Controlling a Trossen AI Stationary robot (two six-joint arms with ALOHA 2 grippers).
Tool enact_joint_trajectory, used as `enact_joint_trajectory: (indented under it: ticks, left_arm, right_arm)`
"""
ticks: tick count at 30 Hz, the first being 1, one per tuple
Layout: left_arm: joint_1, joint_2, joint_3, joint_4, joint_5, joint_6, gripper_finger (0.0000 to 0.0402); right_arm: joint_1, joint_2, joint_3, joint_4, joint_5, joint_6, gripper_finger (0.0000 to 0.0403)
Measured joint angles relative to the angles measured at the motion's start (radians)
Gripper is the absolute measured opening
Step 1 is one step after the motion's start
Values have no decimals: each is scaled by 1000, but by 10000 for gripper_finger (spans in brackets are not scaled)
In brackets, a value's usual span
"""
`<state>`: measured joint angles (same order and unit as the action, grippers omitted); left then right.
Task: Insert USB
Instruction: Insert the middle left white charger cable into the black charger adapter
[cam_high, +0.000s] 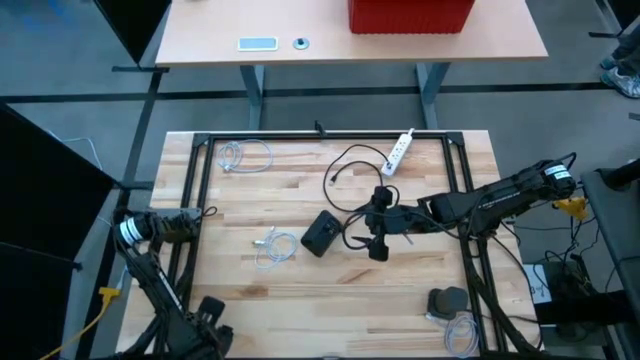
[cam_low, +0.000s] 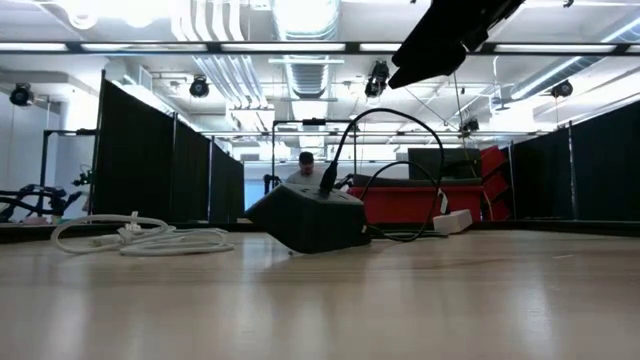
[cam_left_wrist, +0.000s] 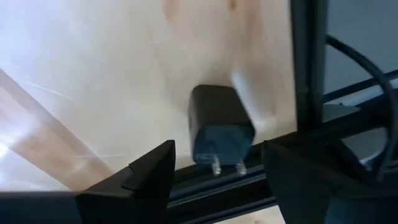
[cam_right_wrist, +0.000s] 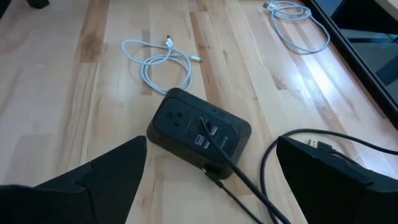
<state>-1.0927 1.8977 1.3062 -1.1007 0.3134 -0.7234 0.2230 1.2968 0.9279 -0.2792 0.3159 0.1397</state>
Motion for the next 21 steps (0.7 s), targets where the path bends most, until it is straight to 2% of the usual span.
enact_joint_trajectory:
  ticks: [4, 10, 21]
  left_arm:
    - [0, 0, -18, 20, 0, 0, 223]
    - [-12, 0, -50, 139, -32, 2, 208]
    - [-15, 0, -104, 72, -54, 10, 159]
  right_arm:
    - [0, 0, 0, 0, 0, -1, 344]
    - [0, 0, 0, 0, 0, 3, 344]
    - [0, 0, 0, 0, 0, 10, 344]
